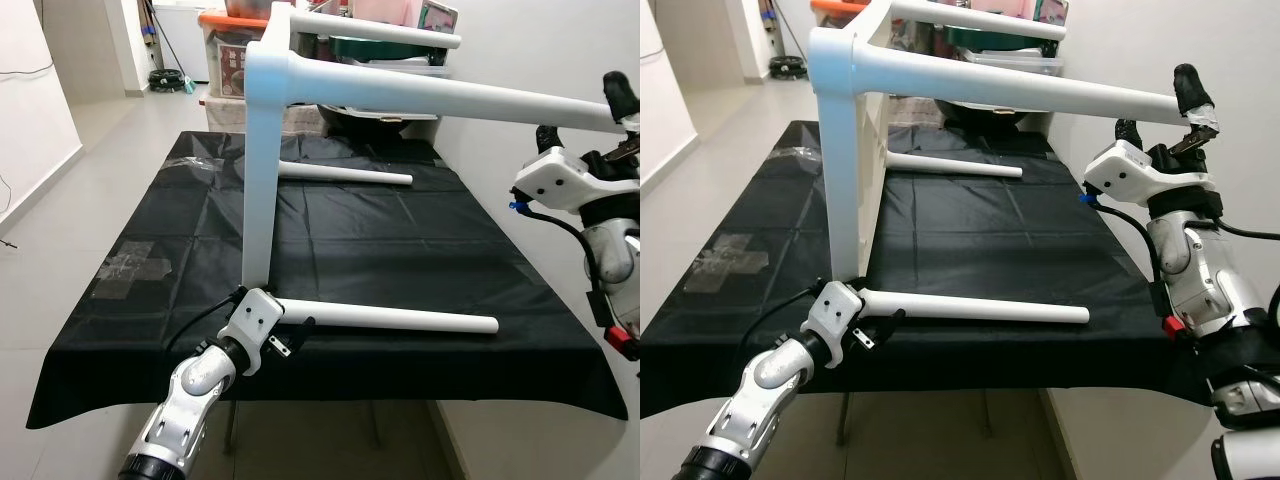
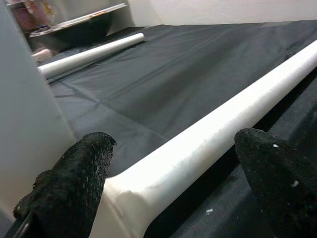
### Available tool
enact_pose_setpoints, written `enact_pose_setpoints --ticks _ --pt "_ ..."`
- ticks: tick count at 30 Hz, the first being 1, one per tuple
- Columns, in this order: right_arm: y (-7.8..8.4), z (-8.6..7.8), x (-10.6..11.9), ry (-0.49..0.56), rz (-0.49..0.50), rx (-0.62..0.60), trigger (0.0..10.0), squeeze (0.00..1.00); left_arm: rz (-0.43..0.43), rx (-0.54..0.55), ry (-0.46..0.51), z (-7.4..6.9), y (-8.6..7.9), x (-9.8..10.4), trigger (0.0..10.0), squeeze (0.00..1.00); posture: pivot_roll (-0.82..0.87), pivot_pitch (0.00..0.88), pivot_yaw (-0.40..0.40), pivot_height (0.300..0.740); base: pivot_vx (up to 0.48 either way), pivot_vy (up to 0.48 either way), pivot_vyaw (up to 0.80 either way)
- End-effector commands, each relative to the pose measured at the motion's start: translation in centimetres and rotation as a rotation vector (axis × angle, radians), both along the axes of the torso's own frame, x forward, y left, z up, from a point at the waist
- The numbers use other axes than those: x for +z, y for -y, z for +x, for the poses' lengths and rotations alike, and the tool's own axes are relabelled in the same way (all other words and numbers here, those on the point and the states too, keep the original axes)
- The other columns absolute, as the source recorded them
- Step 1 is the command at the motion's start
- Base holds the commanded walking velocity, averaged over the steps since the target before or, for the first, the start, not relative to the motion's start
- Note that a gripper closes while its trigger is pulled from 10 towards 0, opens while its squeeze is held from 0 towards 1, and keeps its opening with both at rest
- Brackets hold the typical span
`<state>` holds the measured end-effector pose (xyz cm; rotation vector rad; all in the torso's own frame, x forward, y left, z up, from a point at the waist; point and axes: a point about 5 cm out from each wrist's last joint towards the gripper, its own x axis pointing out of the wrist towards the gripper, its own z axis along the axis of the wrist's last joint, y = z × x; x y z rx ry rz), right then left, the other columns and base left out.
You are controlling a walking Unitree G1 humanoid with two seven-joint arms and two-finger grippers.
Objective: Building children table
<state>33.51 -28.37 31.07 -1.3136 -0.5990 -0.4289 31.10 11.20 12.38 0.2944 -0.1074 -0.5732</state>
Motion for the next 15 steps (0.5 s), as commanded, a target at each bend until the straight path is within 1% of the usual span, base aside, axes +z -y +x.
enact_pose_setpoints --ticks 1,8,11,15 --pt "0.2 0.0 0.3 0.0 -0.02 -0.005 10.0 0.0 -0.002 0.014 0.001 0.3 -0.6 0.1 10.0 0.0 0.08 0.0 -0.102 0.74 0.0 0.0 0.0" --pt "0.2 0.1 0.3 -0.002 -0.026 0.006 9.9 0.0 0.006 0.015 0.008 1.0 -1.0 0.4 10.0 0.0 0.08 0.0 -0.101 0.74 0.0 0.0 0.0" --pt "0.1 0.2 0.2 -0.004 -0.027 0.016 10.0 0.0 0.005 0.028 -0.005 1.8 -1.7 0.4 10.0 0.0 0.08 0.0 -0.099 0.74 0.0 0.0 0.0" --pt "0.1 0.2 0.1 -0.007 -0.025 0.018 10.0 0.0 0.006 0.029 -0.008 2.3 -2.0 0.6 10.0 0.0 0.07 0.0 -0.095 0.74 0.0 0.0 0.0"
